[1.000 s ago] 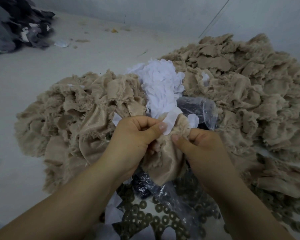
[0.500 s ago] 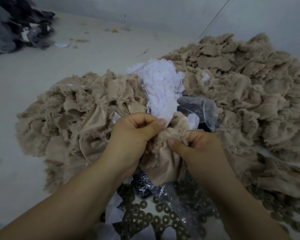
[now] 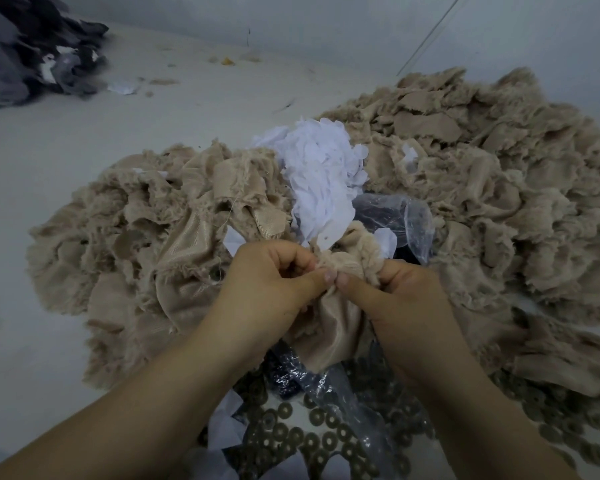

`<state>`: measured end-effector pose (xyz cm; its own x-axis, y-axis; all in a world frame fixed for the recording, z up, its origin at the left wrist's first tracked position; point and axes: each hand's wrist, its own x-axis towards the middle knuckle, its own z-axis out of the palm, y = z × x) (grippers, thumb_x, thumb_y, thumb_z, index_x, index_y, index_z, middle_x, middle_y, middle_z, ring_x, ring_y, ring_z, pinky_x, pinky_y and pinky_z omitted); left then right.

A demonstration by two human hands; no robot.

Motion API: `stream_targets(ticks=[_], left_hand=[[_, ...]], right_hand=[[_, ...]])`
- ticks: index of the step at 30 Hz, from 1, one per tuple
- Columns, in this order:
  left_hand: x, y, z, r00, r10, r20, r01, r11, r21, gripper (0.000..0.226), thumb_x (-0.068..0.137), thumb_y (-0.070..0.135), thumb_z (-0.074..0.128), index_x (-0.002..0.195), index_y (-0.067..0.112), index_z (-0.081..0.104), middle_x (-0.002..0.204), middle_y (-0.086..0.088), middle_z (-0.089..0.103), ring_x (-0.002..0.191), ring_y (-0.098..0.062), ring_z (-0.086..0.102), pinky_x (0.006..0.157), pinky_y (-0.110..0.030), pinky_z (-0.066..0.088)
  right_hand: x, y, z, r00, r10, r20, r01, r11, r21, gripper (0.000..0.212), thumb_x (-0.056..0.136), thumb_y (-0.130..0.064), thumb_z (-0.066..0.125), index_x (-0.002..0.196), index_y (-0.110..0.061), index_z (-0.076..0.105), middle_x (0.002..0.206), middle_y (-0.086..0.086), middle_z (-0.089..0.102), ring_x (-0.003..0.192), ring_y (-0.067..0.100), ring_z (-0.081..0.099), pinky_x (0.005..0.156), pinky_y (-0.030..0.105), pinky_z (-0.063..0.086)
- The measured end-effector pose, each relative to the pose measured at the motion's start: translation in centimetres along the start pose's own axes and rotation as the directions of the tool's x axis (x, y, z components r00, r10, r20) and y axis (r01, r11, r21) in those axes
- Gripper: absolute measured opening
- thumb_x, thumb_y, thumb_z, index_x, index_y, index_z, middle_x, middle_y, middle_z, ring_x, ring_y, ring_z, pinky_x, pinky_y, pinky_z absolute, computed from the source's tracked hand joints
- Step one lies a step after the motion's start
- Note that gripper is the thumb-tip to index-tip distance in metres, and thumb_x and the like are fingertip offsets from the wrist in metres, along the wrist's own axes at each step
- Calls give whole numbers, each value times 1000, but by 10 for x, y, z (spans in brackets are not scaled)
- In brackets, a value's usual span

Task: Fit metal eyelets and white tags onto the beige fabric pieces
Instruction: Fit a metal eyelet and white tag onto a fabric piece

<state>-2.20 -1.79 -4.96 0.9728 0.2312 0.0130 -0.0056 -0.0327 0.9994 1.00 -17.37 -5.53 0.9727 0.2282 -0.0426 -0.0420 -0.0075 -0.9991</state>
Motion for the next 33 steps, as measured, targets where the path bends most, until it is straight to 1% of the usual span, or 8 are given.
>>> stream_targets(ticks=[4, 12, 15, 17, 21, 24, 27, 33], left_hand=[[0, 2, 2, 1000, 6, 29, -7, 1000, 26, 17, 80, 4, 78, 66, 3, 69, 56, -8, 61, 49, -13, 53, 48, -25, 44], [-1, 2, 3, 999, -31, -10, 31, 1000, 4, 18, 80, 2, 77, 66, -2, 67, 52, -9, 57, 45, -13, 48, 44, -22, 40], [0, 2, 4, 999, -52, -5, 51, 998, -28, 19, 81, 0, 75, 65, -4, 64, 54, -11, 55, 46, -15, 46, 45, -23, 40], [0, 2, 4, 998, -58, 8, 58, 998, -39, 21, 81, 0, 74, 63, -3, 63, 53, -11, 54, 46, -15, 46, 45, -22, 40], [-1, 4, 4, 998, -53, 27, 54, 998, -35, 21, 81, 3, 75, 65, -3, 64, 54, -12, 55, 46, -15, 48, 44, -24, 40], [-1, 5, 2, 997, -69, 39, 70, 997, -25, 19, 79, 4, 77, 64, 0, 67, 54, -11, 58, 45, -15, 50, 44, -25, 42], [0, 6, 0, 991, -114, 63, 117, 992, -43, 16, 78, 4, 78, 64, 4, 70, 56, -13, 59, 45, -17, 51, 46, -26, 42], [0, 4, 1, 994, -97, 45, 98, 995, -23, 22, 83, 2, 74, 61, 5, 68, 52, -8, 58, 44, -15, 49, 45, -25, 41]], right_hand=[[1, 6, -1, 1000, -2, -30, 1, 1000, -21, 9, 88, -9, 72, 81, -4, 75, 80, 22, 74, 82, 47, 71, 72, 65, 57], [1, 7, 0, 999, -49, 8, 49, 998, -30, 22, 86, -3, 72, 83, -23, 80, 80, 5, 78, 77, 22, 76, 66, 33, 60], [1, 7, -1, 997, -63, -33, 60, 995, -79, 6, 84, -5, 75, 82, 0, 74, 80, 24, 73, 81, 47, 70, 65, 56, 60], [0, 6, 1, 996, -68, -54, 64, 995, -78, 30, 83, -9, 76, 85, 17, 63, 83, 43, 62, 81, 62, 59, 64, 70, 52], [-2, -1, 4, 994, -55, -91, 55, 998, 3, 55, 75, -29, 81, 80, 20, 58, 77, 48, 54, 62, 58, 56, 58, 65, 51], [-1, 2, 3, 994, -45, -104, 51, 997, 60, 30, 79, -22, 82, 76, 6, 71, 82, 39, 65, 81, 61, 62, 65, 72, 52], [0, 4, 2, 994, -17, -111, 26, 996, 82, 19, 80, -15, 80, 76, 2, 73, 81, 31, 70, 82, 55, 67, 68, 70, 54], [1, 7, 3, 992, -32, -123, 40, 997, 64, 6, 80, -7, 79, 74, -9, 78, 74, 19, 75, 75, 41, 73, 62, 51, 62]])
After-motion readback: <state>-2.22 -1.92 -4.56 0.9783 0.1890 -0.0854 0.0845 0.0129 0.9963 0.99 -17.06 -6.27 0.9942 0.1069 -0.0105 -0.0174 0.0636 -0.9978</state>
